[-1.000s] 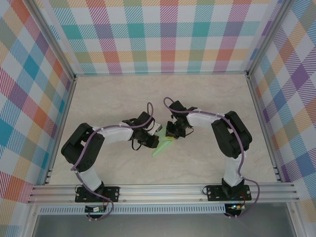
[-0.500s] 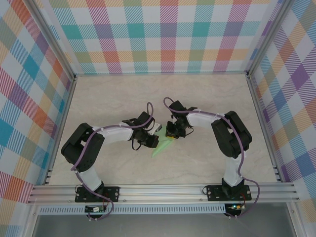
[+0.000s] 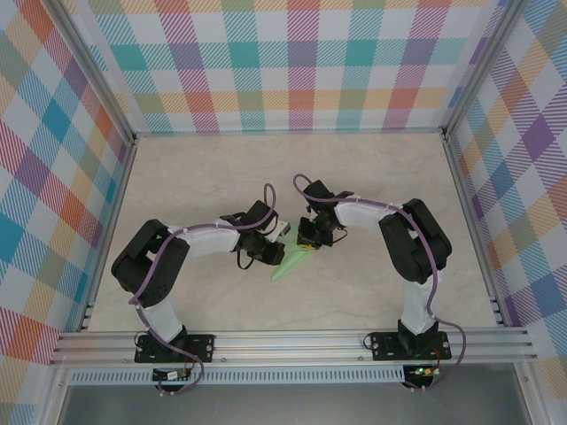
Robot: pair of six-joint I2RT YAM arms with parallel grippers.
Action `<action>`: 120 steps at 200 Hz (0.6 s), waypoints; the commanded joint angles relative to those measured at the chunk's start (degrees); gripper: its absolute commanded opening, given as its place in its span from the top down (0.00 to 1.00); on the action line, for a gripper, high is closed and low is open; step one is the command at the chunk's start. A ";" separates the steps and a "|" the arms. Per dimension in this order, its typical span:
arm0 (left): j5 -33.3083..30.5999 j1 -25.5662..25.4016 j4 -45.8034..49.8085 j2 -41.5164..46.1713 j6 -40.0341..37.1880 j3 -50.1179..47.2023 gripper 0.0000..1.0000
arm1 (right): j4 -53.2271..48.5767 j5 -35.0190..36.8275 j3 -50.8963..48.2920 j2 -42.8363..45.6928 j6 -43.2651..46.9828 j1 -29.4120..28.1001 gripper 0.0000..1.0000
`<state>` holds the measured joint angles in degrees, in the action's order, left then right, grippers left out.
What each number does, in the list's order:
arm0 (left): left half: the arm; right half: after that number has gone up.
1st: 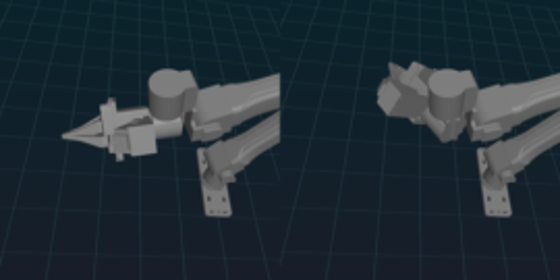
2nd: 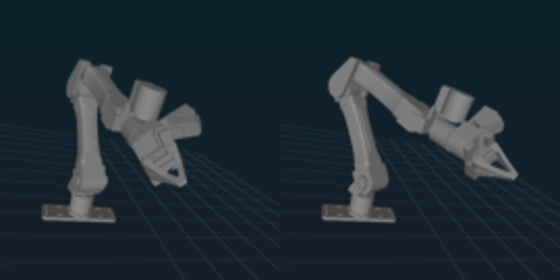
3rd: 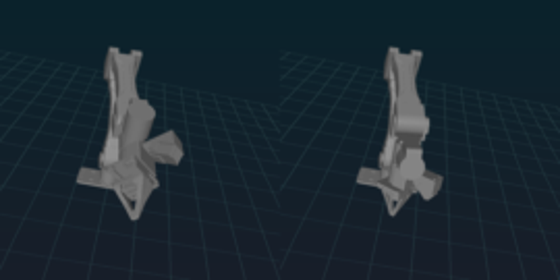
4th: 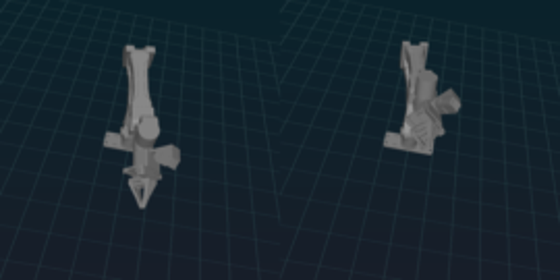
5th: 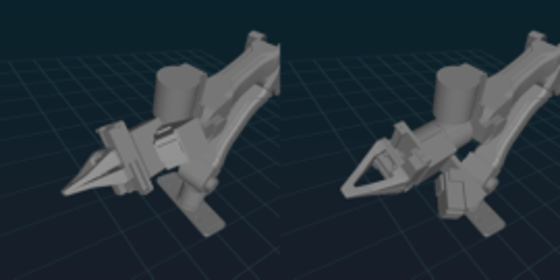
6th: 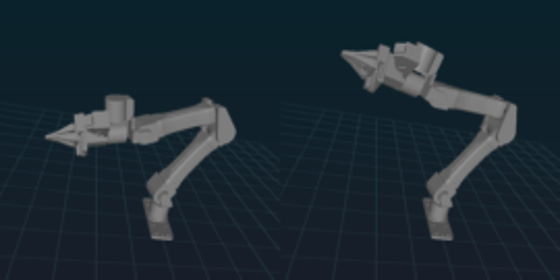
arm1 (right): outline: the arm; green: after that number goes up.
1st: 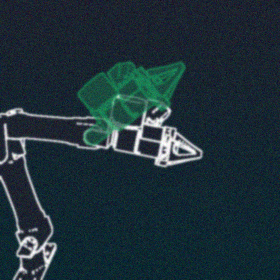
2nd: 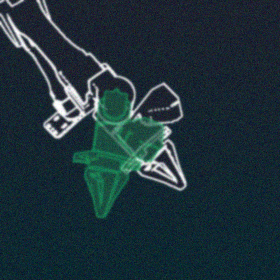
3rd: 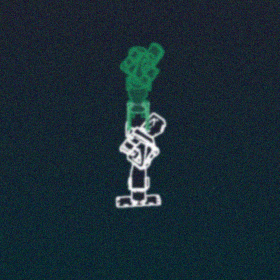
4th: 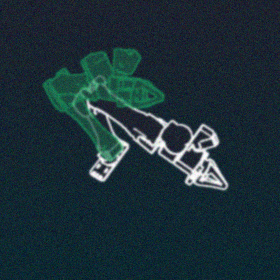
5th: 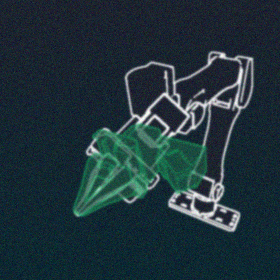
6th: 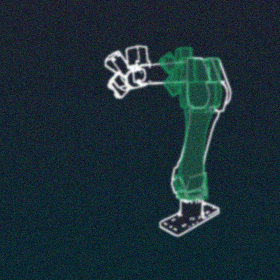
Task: Fold a paper plane with a square sheet of paper (pick it up from the middle)
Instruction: Third fold the triangle at the center of the table.
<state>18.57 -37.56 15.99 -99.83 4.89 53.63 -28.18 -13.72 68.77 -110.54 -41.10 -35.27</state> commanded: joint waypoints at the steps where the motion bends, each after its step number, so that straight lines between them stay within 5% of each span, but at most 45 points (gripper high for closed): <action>1: 0.24 0.73 -1.16 -1.71 -0.62 0.65 0.95 | -3.86 2.47 -0.57 -2.57 -0.11 -0.41 0.86; 64: 0.54 0.73 -1.28 -1.24 0.43 -1.33 0.95 | -4.15 1.55 1.25 -0.73 0.22 -0.33 0.82; 120: 1.20 0.73 -1.79 -1.75 1.17 -2.56 0.95 | -2.59 7.34 -1.51 14.56 -1.04 0.06 0.65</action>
<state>19.68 -37.32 14.44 -100.03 5.21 53.04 -29.82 -10.90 68.69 -104.81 -41.39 -35.35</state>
